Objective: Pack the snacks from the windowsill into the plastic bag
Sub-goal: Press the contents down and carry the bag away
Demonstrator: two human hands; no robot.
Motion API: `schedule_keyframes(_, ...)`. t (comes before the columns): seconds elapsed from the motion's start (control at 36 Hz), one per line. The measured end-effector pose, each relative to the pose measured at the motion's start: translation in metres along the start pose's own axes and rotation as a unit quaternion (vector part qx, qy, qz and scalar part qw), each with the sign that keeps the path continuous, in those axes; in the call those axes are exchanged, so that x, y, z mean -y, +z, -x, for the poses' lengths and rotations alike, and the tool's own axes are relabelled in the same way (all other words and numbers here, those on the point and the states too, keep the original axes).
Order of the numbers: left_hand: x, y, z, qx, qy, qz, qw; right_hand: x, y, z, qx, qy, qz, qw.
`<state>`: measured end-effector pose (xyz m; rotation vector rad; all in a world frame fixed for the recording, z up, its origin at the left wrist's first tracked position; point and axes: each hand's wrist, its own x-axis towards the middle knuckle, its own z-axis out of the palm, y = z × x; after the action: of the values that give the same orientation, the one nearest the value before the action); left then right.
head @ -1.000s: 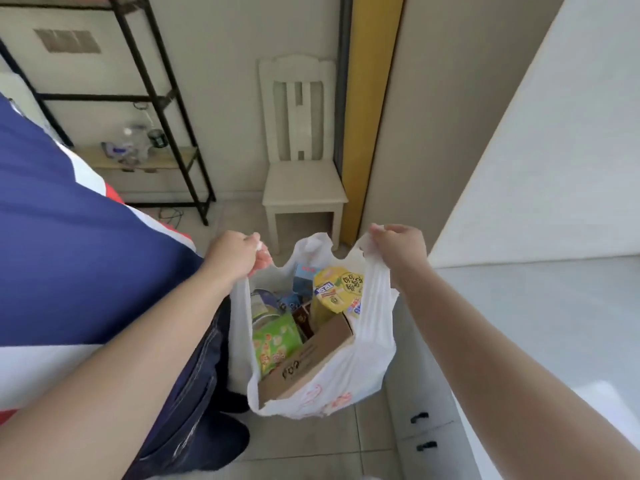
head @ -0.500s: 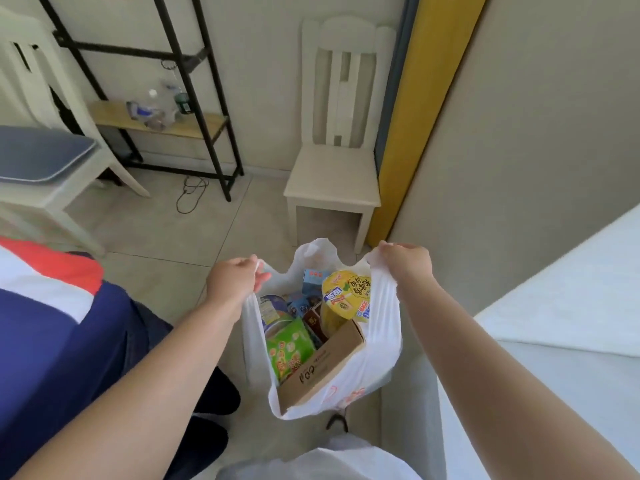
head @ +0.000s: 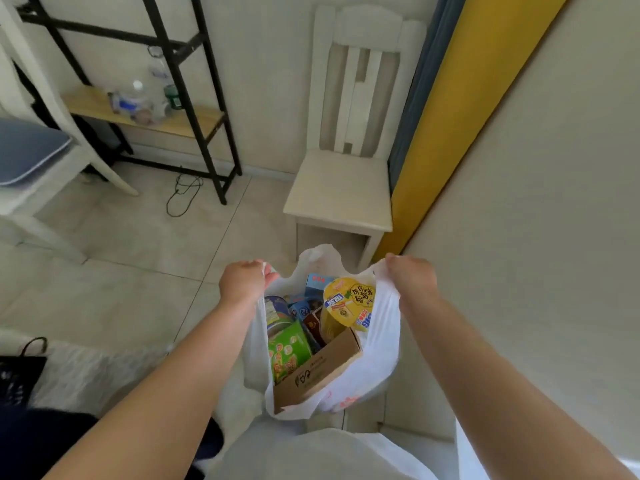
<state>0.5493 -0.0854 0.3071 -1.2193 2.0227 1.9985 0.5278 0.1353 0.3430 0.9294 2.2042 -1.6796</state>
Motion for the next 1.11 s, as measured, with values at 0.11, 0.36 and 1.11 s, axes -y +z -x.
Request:
schedule_keyframes(0.11, -0.029, 0.021, -0.043, 0.033, -0.002, -0.038, 0.999, 0.033, 0.018, -0.041, -0.026, 0.026, 0.014, 0.999)
schedule_keyframes(0.36, -0.119, 0.082, -0.108, 0.099, 0.067, -0.168, 0.979, 0.108, 0.031, -0.127, -0.060, 0.022, -0.027, 0.998)
schedule_keyframes(1.11, -0.340, 0.281, -0.244, 0.038, 0.194, -0.146, 0.969, 0.366, 0.032, -0.366, 0.009, -0.148, -0.039, 0.988)
